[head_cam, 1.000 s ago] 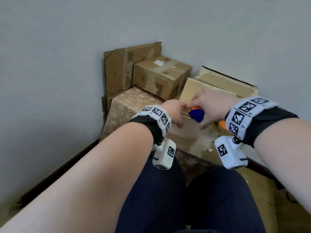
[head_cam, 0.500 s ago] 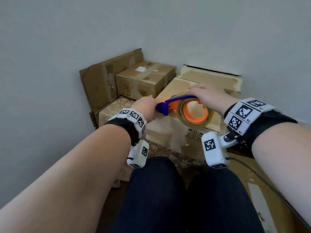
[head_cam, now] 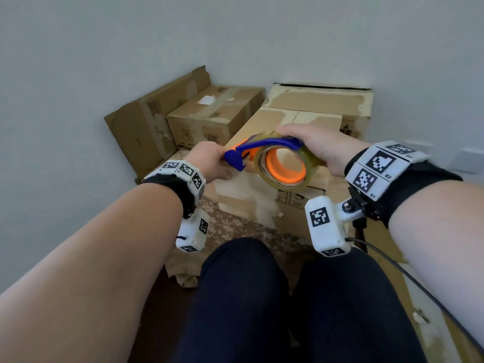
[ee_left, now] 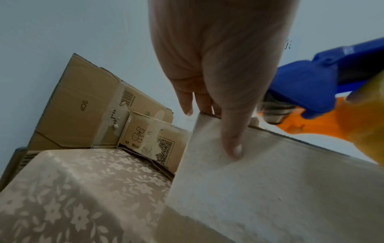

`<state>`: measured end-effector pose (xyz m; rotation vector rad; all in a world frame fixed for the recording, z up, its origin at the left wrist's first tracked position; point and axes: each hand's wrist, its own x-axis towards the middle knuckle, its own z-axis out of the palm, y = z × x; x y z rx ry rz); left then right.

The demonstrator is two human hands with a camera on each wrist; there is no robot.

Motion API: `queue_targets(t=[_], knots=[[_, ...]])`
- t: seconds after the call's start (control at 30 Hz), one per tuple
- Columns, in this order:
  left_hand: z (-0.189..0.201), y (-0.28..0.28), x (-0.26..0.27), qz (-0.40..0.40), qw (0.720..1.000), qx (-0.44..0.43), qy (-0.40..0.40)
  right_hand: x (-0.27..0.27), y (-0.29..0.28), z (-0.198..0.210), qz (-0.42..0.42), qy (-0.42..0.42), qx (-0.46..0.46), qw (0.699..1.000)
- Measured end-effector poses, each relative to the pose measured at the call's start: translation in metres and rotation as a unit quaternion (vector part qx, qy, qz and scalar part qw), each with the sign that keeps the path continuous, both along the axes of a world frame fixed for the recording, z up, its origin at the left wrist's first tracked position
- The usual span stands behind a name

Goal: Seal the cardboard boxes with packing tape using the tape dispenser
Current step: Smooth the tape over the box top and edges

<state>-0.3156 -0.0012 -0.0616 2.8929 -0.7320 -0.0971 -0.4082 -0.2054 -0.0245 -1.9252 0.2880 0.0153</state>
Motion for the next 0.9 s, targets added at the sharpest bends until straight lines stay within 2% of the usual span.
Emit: queue_targets(t=[0.43, 0.7, 0.9], knots=[[-0.001, 0.000, 0.008, -0.019, 0.999, 0.030, -0.010, -0.026, -0.019, 0.017, 0.035, -0.004, -0.095, 0.995], [-0.002, -0.001, 0.013, -0.028, 0.995, 0.091, -0.023, -0.045, -0.028, 0.027, 0.028, 0.003, -0.144, 0.989], [-0.004, -0.001, 0.017, -0.036, 0.990, 0.136, -0.032, -0.041, -0.020, 0.030, 0.033, 0.018, -0.206, 0.978]])
